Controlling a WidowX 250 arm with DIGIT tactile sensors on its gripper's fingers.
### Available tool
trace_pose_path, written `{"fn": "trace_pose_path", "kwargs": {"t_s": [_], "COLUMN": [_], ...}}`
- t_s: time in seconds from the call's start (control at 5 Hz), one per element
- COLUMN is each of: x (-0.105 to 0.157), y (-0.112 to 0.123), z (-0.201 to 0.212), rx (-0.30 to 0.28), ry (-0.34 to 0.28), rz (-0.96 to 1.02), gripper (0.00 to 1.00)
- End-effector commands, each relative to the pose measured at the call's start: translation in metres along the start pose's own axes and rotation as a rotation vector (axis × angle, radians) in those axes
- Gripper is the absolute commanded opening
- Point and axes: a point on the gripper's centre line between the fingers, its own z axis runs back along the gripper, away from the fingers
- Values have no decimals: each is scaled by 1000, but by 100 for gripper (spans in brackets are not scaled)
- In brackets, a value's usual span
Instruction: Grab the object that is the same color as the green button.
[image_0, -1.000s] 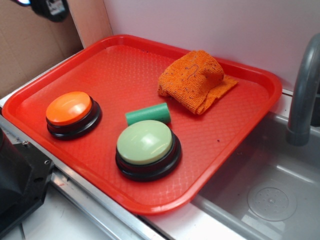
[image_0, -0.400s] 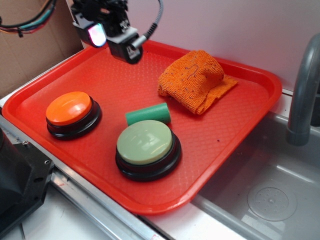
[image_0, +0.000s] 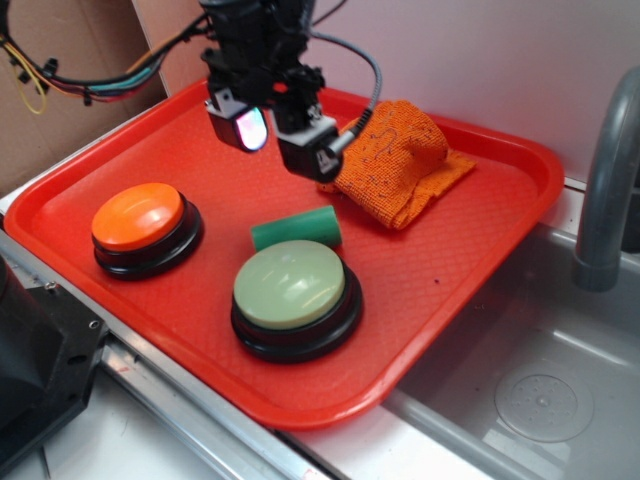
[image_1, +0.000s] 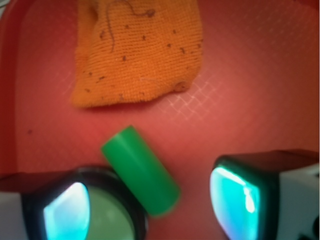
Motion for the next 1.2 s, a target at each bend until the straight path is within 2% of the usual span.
{"fn": "trace_pose_path", "kwargs": {"t_s": [0.0,0.2,0.4,0.6,0.8,1.0], "x": [7,5,6,7,9,9], "y": [-17,-15,-6,-2,-1,-1], "z": [-25,-39,-48,-53,-57,-55], "rx": [3,14,2,21,47,56], "ry": [10,39,57,61,69,64], "rz": [5,-3,8,-8,-50,-83], "gripper": [100,100,100,100,18,0]}}
